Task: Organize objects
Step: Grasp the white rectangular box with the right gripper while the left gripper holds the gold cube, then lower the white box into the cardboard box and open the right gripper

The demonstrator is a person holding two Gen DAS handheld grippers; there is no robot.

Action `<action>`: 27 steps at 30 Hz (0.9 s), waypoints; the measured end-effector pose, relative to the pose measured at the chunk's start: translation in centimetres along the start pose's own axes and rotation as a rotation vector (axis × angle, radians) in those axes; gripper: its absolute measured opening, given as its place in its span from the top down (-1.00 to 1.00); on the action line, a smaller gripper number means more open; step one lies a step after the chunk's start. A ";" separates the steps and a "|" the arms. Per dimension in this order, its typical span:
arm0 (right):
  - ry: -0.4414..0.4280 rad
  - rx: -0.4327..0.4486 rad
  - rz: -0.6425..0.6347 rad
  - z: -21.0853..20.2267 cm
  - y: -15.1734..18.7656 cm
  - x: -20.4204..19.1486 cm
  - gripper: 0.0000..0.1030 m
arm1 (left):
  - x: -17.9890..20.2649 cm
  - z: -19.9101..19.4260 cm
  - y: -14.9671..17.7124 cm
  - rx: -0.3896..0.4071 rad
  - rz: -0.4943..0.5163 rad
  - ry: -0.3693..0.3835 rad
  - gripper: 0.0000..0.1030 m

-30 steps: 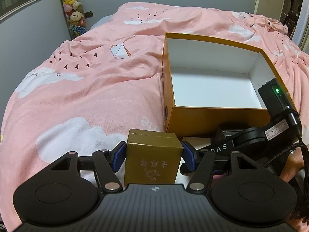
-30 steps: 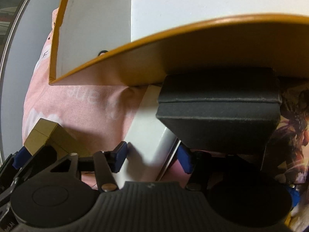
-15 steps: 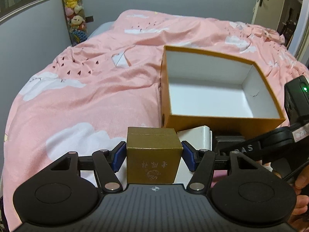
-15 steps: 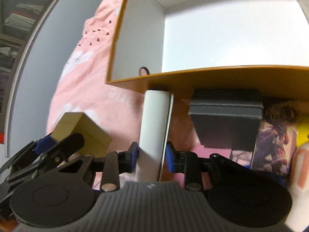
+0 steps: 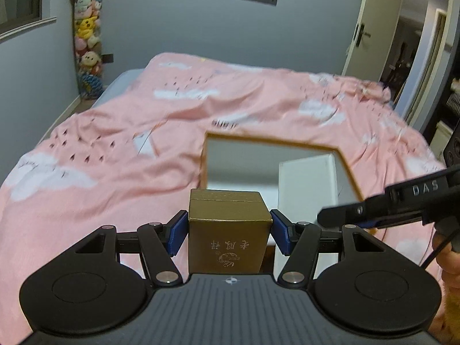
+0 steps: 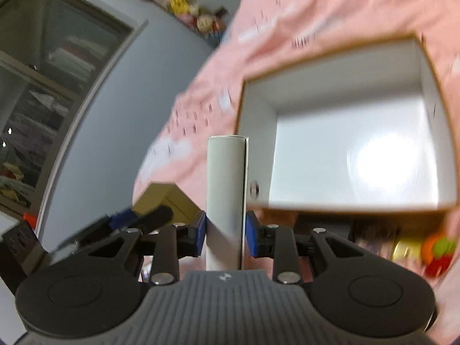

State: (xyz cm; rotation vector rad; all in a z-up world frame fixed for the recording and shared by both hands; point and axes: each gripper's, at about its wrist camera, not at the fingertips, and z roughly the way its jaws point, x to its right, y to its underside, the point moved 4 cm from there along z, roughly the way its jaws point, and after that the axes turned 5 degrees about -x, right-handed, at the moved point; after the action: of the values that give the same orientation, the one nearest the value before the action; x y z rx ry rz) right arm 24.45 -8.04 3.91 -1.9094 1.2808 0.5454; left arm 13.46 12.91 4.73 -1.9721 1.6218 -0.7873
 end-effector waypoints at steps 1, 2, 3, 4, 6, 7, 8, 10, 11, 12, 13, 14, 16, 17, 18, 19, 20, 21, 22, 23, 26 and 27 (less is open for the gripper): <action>0.004 0.025 -0.003 -0.2 -0.7 0.1 0.41 | 0.0 0.3 -0.5 0.005 -0.009 0.011 -0.36; 0.011 0.049 -0.003 -0.2 -1.6 0.2 0.40 | 0.0 0.9 -1.2 0.009 -0.022 0.030 -0.36; 0.018 0.070 0.001 -0.2 -2.8 0.6 0.41 | 0.0 1.6 -1.8 0.010 -0.033 0.045 -0.36; 0.028 0.089 0.007 0.1 -3.8 0.9 0.40 | -0.1 2.1 -2.2 0.010 -0.041 0.057 -0.36; 0.052 0.115 0.005 0.9 -5.0 1.6 0.40 | -0.3 3.6 -3.3 0.011 -0.061 0.078 -0.36; 0.069 0.122 -0.002 1.6 -5.6 2.3 0.40 | -0.3 4.1 -3.5 0.012 -0.066 0.082 -0.36; 0.086 0.121 -0.009 2.6 -6.4 2.6 0.40 | -0.4 4.8 -3.9 0.014 -0.071 0.086 -0.36; 0.113 0.096 -0.014 5.3 -7.7 3.7 0.40 | -0.5 5.9 -4.3 0.010 -0.078 0.092 -0.36; 0.117 0.079 -0.010 6.0 -7.8 4.3 0.40 | -0.5 6.5 -4.4 0.005 -0.082 0.092 -0.36; 0.120 0.057 -0.006 7.2 -7.9 4.8 0.40 | -0.5 7.1 -4.5 0.000 -0.083 0.090 -0.36; 0.120 0.027 -0.003 8.8 -7.9 5.3 0.40 | -0.5 7.4 -4.4 -0.003 -0.083 0.086 -0.36; 0.116 0.005 0.005 9.8 -7.6 5.8 0.40 | -0.6 7.9 -4.5 -0.005 -0.082 0.079 -0.36; 0.095 -0.043 0.026 11.9 -7.5 6.7 0.40 | -0.8 8.5 -4.5 -0.008 -0.081 0.072 -0.36; 0.082 -0.064 0.041 12.9 -7.6 7.0 0.40 | -1.0 8.6 -4.5 -0.010 -0.082 0.070 -0.36; 0.070 -0.087 0.050 13.9 -7.7 7.3 0.40 | -1.1 8.8 -4.5 -0.013 -0.084 0.069 -0.36; 0.059 -0.108 0.060 14.4 -7.7 7.5 0.40 | -1.3 8.9 -4.6 -0.014 -0.088 0.067 -0.36; 0.051 -0.126 0.070 15.3 -7.7 7.7 0.40 | -1.5 9.0 -4.6 -0.015 -0.091 0.063 -0.36; 0.043 -0.148 0.077 16.0 -7.8 7.9 0.40 | -1.7 9.1 -4.7 -0.016 -0.094 0.060 -0.36; 0.037 -0.166 0.077 16.8 -7.8 8.1 0.40 | -1.8 9.3 -4.7 -0.017 -0.094 0.059 -0.36; 0.033 -0.182 0.077 17.3 -7.7 8.2 0.40 | -1.9 9.5 -4.8 -0.019 -0.091 0.047 -0.36; 0.040 -0.220 0.090 18.6 -7.7 8.6 0.40 | -2.3 9.9 -4.8 -0.022 -0.087 0.028 -0.36; 0.045 -0.229 0.099 19.1 -7.7 8.8 0.40 | -2.4 10.0 -4.8 -0.023 -0.087 0.026 -0.36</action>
State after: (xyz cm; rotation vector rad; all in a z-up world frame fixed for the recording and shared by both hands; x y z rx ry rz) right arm 36.24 3.32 -11.35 -2.0624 1.3974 0.7308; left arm 23.43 16.20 0.35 -2.0685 1.5753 -0.8341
